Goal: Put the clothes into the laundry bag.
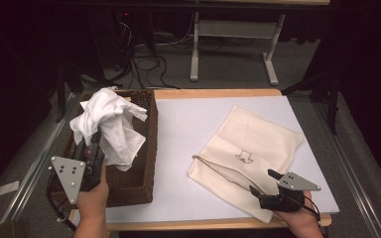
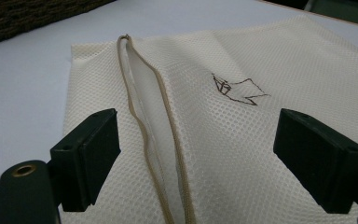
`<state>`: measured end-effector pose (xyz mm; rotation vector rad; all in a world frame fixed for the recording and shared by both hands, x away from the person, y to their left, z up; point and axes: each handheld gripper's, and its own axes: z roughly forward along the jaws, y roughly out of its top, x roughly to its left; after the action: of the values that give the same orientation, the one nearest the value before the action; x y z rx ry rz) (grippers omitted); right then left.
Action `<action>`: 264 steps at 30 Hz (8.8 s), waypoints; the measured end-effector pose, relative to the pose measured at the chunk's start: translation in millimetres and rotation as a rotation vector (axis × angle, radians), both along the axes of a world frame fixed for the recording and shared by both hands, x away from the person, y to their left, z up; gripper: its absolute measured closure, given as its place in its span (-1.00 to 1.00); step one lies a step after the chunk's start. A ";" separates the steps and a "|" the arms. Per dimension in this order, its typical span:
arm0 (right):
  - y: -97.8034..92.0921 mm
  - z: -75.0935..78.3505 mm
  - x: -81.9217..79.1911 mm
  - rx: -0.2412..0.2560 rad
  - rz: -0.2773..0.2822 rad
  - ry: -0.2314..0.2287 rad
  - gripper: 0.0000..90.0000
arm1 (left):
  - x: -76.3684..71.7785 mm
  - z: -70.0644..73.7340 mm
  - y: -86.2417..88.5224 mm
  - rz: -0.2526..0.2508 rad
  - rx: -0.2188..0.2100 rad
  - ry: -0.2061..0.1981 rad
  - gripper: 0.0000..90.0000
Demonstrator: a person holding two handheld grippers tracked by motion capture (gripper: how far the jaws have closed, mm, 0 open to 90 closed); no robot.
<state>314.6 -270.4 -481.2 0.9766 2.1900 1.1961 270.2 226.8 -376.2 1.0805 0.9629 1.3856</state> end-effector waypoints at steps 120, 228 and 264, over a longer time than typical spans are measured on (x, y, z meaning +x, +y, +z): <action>44.8 16.0 47.9 0.199 -0.027 0.042 0.96 | 2.2 -95.2 -182.6 -0.637 0.165 0.266 0.77; 49.5 30.6 28.6 0.246 0.044 -0.033 0.95 | 14.0 -116.4 -204.6 -0.754 0.125 0.527 -0.26; 51.1 26.4 30.0 0.227 0.055 -0.028 0.95 | 58.7 -110.9 -168.4 -0.753 -0.026 0.646 0.43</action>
<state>344.6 -219.3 -454.8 0.9862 2.1050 1.5000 328.9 58.5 -487.1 1.6930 0.8616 0.4045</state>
